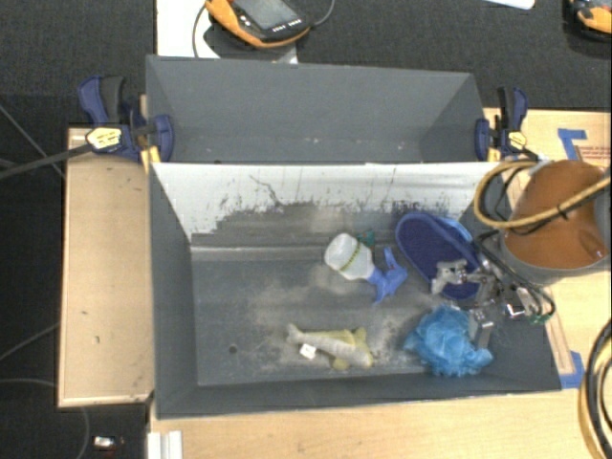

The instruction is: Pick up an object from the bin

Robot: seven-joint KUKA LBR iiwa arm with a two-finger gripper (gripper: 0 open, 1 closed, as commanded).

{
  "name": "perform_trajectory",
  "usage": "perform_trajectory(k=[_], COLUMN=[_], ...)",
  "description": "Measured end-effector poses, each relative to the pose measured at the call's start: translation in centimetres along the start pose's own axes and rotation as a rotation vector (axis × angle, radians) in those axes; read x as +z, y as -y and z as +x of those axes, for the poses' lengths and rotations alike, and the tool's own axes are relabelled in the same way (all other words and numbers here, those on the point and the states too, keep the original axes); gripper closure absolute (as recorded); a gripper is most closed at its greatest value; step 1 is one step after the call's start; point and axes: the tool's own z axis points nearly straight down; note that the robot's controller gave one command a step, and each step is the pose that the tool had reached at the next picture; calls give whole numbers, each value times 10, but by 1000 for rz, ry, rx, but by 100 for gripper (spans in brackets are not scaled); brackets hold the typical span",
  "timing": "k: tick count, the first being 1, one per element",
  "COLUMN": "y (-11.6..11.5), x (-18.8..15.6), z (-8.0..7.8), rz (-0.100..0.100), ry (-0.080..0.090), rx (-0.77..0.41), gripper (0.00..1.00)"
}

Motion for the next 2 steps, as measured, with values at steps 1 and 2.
perform_trajectory(k=[1, 2], y=[1, -6], x=[0, 6], z=[0, 22], rz=[0, 6], ry=[1, 14], rx=[2, -1], gripper=[0, 0])
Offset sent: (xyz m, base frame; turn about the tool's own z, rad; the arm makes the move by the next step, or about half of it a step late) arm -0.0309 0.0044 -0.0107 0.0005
